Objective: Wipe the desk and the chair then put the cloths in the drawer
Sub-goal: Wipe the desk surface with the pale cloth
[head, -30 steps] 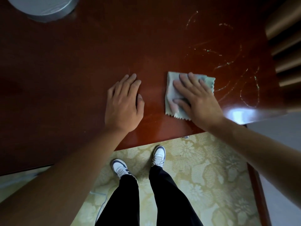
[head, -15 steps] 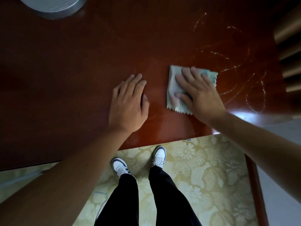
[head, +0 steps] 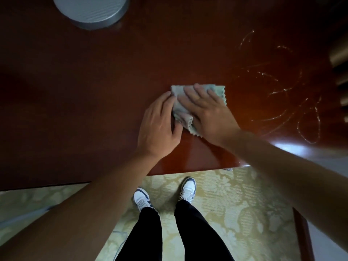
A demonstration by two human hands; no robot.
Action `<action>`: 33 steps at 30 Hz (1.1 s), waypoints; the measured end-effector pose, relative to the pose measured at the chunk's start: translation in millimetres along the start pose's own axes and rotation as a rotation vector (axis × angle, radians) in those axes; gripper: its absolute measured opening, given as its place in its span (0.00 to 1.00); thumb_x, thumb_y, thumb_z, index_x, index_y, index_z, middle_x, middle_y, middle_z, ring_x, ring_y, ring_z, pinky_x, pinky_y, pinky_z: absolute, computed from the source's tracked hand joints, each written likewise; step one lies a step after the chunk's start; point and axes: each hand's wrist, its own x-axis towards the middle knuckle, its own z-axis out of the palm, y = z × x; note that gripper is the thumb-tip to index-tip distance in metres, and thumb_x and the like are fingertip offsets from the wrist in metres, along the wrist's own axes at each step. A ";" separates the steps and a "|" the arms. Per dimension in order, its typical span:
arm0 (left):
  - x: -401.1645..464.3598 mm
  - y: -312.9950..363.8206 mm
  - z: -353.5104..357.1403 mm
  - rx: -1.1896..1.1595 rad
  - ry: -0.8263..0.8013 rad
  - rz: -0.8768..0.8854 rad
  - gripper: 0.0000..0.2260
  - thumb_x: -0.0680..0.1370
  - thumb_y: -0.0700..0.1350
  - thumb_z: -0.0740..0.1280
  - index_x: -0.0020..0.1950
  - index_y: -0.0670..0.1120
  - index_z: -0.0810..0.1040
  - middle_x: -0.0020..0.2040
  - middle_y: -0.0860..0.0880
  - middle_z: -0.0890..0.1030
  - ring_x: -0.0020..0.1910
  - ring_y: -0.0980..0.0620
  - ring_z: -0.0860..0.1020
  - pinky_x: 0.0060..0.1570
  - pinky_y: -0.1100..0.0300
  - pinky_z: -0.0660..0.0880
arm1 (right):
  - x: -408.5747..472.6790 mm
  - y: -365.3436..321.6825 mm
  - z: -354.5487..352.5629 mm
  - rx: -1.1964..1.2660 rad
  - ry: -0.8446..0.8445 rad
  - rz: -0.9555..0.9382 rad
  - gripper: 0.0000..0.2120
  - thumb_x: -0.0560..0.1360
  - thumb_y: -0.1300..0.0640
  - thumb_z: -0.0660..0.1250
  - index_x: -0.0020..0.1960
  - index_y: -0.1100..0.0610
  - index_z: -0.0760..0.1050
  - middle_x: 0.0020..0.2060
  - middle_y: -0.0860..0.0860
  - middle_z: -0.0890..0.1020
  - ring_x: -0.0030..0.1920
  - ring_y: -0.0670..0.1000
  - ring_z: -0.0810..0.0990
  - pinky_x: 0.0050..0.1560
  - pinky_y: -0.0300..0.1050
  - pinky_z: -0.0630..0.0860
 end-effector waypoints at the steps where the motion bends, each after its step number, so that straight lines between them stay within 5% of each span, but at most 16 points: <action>1: -3.0 -4.5 -5.8 0.008 0.000 0.000 0.23 0.73 0.44 0.64 0.68 0.39 0.74 0.69 0.41 0.74 0.68 0.43 0.72 0.69 0.52 0.67 | 13.5 6.0 -6.0 -0.009 -0.012 0.027 0.28 0.80 0.45 0.48 0.78 0.54 0.60 0.77 0.56 0.63 0.77 0.60 0.57 0.75 0.58 0.53; 4: -12.1 -28.0 -31.3 0.051 -0.003 -0.039 0.21 0.74 0.42 0.63 0.67 0.40 0.75 0.69 0.41 0.74 0.67 0.43 0.72 0.68 0.51 0.70 | 59.5 15.6 -15.0 -0.019 0.001 0.238 0.32 0.79 0.41 0.39 0.79 0.53 0.57 0.78 0.53 0.60 0.78 0.59 0.53 0.76 0.57 0.50; 6: -14.8 -49.6 -47.9 0.079 0.027 -0.091 0.20 0.74 0.41 0.63 0.66 0.41 0.75 0.67 0.41 0.75 0.66 0.43 0.73 0.68 0.50 0.70 | 66.7 -13.6 -3.6 -0.057 0.049 0.286 0.27 0.81 0.46 0.45 0.77 0.55 0.61 0.76 0.55 0.64 0.77 0.62 0.57 0.75 0.61 0.54; 9: -20.3 -81.9 -65.9 0.130 0.056 -0.149 0.19 0.75 0.40 0.61 0.66 0.40 0.75 0.67 0.41 0.75 0.66 0.41 0.73 0.66 0.48 0.70 | 29.3 -96.2 27.0 0.004 0.149 0.099 0.22 0.79 0.56 0.60 0.72 0.57 0.70 0.71 0.57 0.72 0.73 0.64 0.66 0.72 0.62 0.60; 14: -27.9 -102.4 -66.1 0.157 0.045 -0.188 0.18 0.77 0.42 0.61 0.66 0.41 0.75 0.68 0.42 0.74 0.66 0.42 0.73 0.65 0.47 0.69 | 11.5 -107.5 27.2 0.052 0.069 -0.077 0.21 0.81 0.51 0.56 0.72 0.54 0.71 0.71 0.54 0.72 0.73 0.59 0.67 0.74 0.59 0.62; 19: -33.2 -112.8 -73.7 0.138 0.068 -0.219 0.18 0.78 0.42 0.62 0.67 0.42 0.74 0.68 0.42 0.74 0.67 0.43 0.73 0.66 0.48 0.68 | 92.1 -42.2 2.8 0.000 0.094 0.265 0.29 0.80 0.45 0.42 0.76 0.55 0.63 0.74 0.55 0.66 0.76 0.61 0.59 0.73 0.59 0.57; 21: -36.1 -120.4 -79.2 0.156 0.062 -0.196 0.17 0.78 0.41 0.63 0.67 0.42 0.75 0.68 0.42 0.75 0.67 0.43 0.73 0.66 0.49 0.67 | 99.9 -57.0 8.2 -0.025 0.138 0.314 0.24 0.83 0.49 0.49 0.76 0.56 0.63 0.74 0.56 0.66 0.76 0.62 0.59 0.74 0.60 0.57; 24: -38.6 -135.7 -87.6 0.179 0.065 -0.213 0.18 0.77 0.41 0.64 0.67 0.42 0.75 0.68 0.44 0.75 0.67 0.44 0.72 0.66 0.50 0.66 | 65.4 -129.0 36.0 -0.031 0.208 0.156 0.23 0.80 0.55 0.59 0.74 0.58 0.66 0.73 0.58 0.69 0.74 0.64 0.63 0.73 0.63 0.59; 27: -44.4 -150.5 -97.2 0.208 0.061 -0.232 0.18 0.77 0.42 0.64 0.67 0.44 0.74 0.69 0.46 0.74 0.68 0.46 0.71 0.68 0.50 0.65 | 16.7 -192.8 52.5 0.078 0.169 0.003 0.21 0.82 0.53 0.58 0.74 0.56 0.69 0.74 0.55 0.69 0.75 0.61 0.63 0.74 0.61 0.59; 30: -51.7 -167.8 -109.3 0.233 0.050 -0.215 0.17 0.77 0.42 0.63 0.67 0.44 0.74 0.69 0.46 0.75 0.69 0.47 0.70 0.68 0.50 0.64 | 34.3 -178.8 45.1 0.033 0.125 -0.095 0.21 0.82 0.51 0.57 0.73 0.55 0.70 0.73 0.54 0.70 0.74 0.59 0.65 0.73 0.60 0.62; 33: -63.0 -187.1 -124.4 0.261 0.046 -0.219 0.18 0.78 0.42 0.60 0.68 0.44 0.74 0.70 0.46 0.74 0.71 0.46 0.70 0.69 0.49 0.63 | 99.3 -146.3 32.0 -0.018 0.157 0.019 0.23 0.82 0.50 0.52 0.74 0.55 0.68 0.73 0.56 0.70 0.74 0.63 0.64 0.73 0.61 0.60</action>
